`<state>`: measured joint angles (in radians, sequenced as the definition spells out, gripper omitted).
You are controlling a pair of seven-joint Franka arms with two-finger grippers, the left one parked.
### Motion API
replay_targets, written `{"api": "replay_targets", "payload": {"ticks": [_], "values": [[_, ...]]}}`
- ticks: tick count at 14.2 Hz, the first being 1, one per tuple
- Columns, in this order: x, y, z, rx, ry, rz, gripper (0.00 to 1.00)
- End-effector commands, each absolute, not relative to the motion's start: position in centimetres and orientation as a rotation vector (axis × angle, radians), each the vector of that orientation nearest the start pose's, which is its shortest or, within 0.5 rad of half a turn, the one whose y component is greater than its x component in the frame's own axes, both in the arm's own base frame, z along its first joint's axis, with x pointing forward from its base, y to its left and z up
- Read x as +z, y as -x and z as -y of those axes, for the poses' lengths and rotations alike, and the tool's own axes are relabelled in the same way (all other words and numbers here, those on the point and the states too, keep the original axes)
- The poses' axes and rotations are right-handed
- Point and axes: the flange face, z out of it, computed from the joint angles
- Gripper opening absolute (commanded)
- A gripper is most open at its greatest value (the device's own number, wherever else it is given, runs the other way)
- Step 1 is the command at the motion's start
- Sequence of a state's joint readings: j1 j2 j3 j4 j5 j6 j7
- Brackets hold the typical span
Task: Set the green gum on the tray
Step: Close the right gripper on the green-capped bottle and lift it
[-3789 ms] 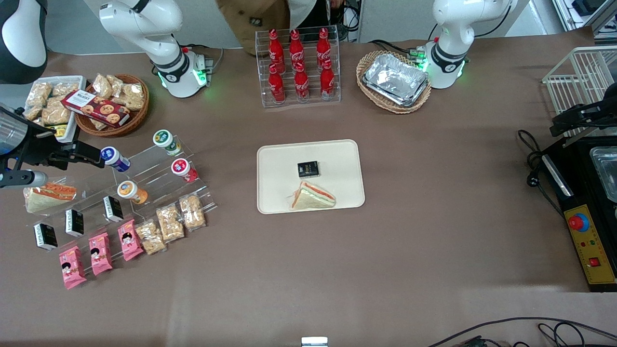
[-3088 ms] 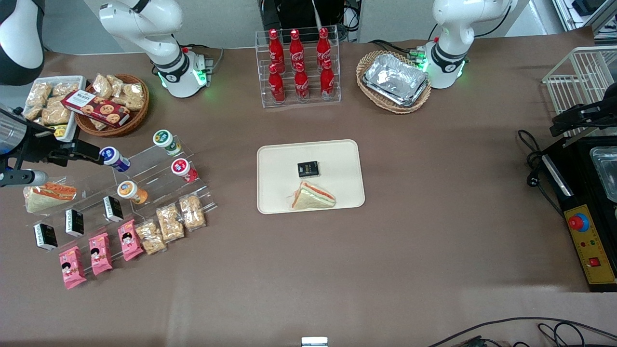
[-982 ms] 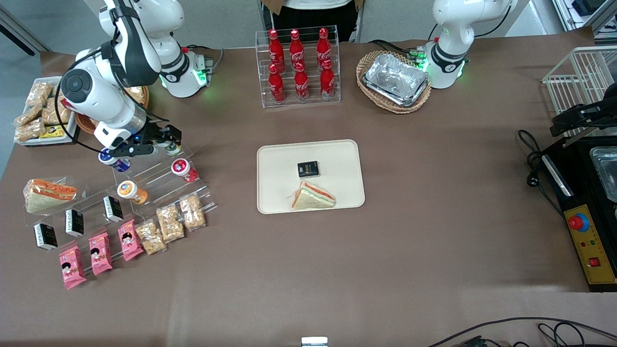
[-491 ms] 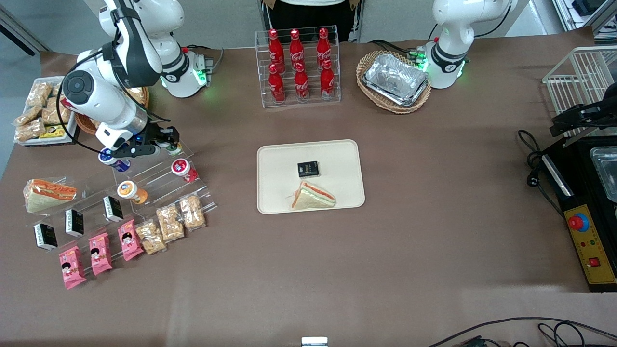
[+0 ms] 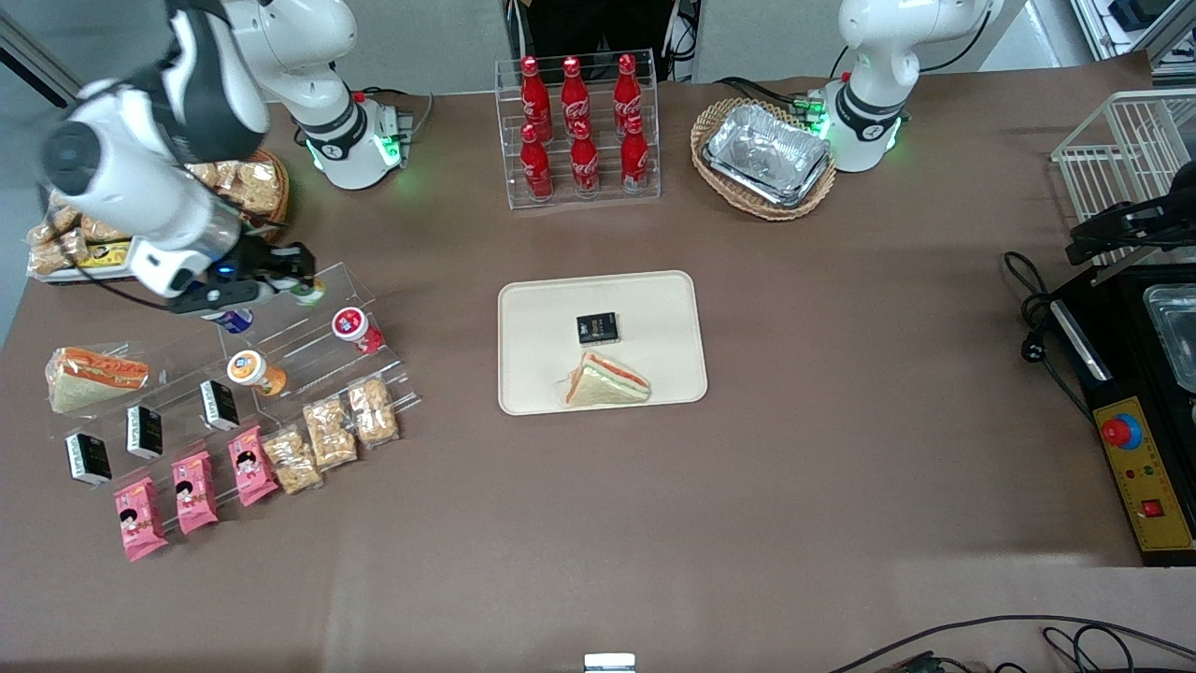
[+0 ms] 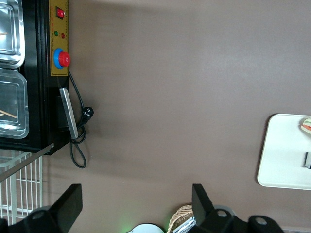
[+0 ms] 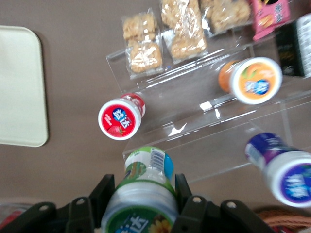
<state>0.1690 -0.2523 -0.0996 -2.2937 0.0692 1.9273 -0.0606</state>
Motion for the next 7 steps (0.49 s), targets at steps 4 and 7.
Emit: {"api": "replay_targets", "payload": {"ticks": [4,7], "values": [[55.3,-54.0,-2.6,0.27,3.055,0.206,0.28],[58.4,-55.9,-4.0,0.304,3.055,0.211,0.29]]}}
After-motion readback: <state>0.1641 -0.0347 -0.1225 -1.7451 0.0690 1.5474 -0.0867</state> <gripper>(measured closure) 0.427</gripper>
